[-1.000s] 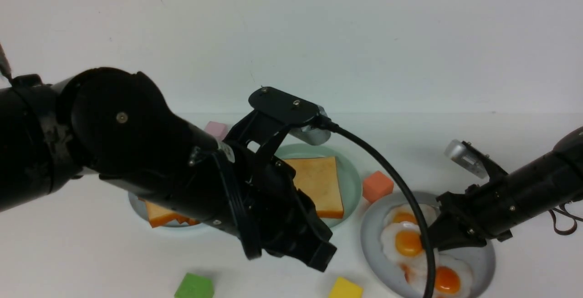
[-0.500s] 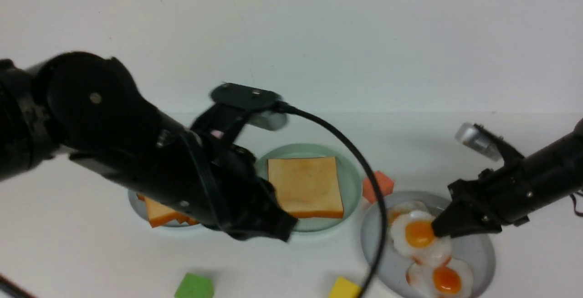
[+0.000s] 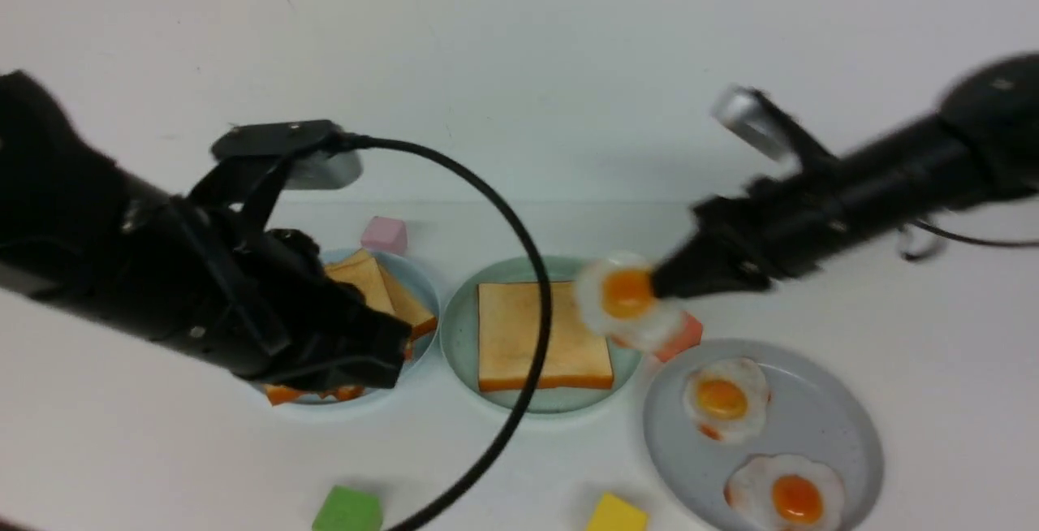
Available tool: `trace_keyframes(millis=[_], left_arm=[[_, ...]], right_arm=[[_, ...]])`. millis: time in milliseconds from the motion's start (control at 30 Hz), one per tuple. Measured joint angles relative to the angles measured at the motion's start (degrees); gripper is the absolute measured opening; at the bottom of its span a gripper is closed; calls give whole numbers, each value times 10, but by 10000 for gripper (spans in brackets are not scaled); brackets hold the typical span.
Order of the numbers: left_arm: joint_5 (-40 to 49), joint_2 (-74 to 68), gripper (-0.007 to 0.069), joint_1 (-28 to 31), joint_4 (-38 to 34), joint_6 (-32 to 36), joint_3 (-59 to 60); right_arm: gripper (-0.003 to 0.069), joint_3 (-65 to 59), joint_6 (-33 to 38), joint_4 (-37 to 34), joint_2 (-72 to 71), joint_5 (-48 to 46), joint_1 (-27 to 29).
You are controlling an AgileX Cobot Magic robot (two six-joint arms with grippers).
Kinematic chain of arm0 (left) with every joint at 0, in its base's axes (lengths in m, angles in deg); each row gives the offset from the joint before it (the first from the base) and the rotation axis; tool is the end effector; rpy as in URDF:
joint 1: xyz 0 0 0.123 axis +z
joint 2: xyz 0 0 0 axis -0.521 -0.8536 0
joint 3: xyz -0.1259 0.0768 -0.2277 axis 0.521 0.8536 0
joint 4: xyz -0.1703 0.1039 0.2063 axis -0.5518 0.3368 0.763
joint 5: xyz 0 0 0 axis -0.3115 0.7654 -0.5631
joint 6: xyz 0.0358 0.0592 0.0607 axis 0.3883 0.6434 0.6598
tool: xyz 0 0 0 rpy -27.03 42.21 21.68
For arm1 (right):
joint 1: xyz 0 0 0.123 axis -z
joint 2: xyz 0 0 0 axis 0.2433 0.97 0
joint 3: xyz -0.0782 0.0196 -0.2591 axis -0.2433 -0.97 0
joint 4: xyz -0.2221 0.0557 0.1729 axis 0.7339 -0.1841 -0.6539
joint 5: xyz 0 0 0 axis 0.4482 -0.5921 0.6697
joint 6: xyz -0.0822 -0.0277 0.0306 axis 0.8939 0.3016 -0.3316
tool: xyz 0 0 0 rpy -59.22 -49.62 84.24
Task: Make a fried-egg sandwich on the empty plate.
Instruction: Use the right arm to place the fried egg on the slice of bread in the middle, then use the left arm to grab a slice of bread
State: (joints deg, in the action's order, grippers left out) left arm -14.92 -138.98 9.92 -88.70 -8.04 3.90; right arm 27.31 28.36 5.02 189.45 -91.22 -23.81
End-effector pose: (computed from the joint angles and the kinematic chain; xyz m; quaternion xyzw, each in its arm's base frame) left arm 0.2649 -0.1371 0.2775 0.1707 0.9226 -0.2301 0.2584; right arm 0.4072 0.1349 0.2129 -0.1402 0.8921 0.3888 0.1824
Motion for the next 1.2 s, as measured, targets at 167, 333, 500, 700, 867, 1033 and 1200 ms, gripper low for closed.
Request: trace_keyframes(millis=[167, 333, 500, 700, 867, 1033, 1200], left_arm=[[-2, 17, -13, 0, 0, 0, 29], [-4, 17, -13, 0, 0, 0, 36], [-14, 17, -11, 0, -1, 0, 36], [-15, 17, -7, 0, -1, 0, 36], [-15, 17, -3, 0, -1, 0, 36], [-17, 17, -1, 0, -1, -1, 36], [-46, 17, 6, 0, -1, -42, 36]], right_arm=[[80, 104, -45, 0, 93, 21, -43], [80, 176, -79, 4, 175, 39, -58], [82, 182, -86, 50, 211, 92, -57], [226, 185, -89, 69, 225, 113, -57], [450, 188, -86, 98, 214, 112, -57], [578, 188, -73, 159, 170, 92, -57], [573, 188, -75, 192, 77, 45, -57]])
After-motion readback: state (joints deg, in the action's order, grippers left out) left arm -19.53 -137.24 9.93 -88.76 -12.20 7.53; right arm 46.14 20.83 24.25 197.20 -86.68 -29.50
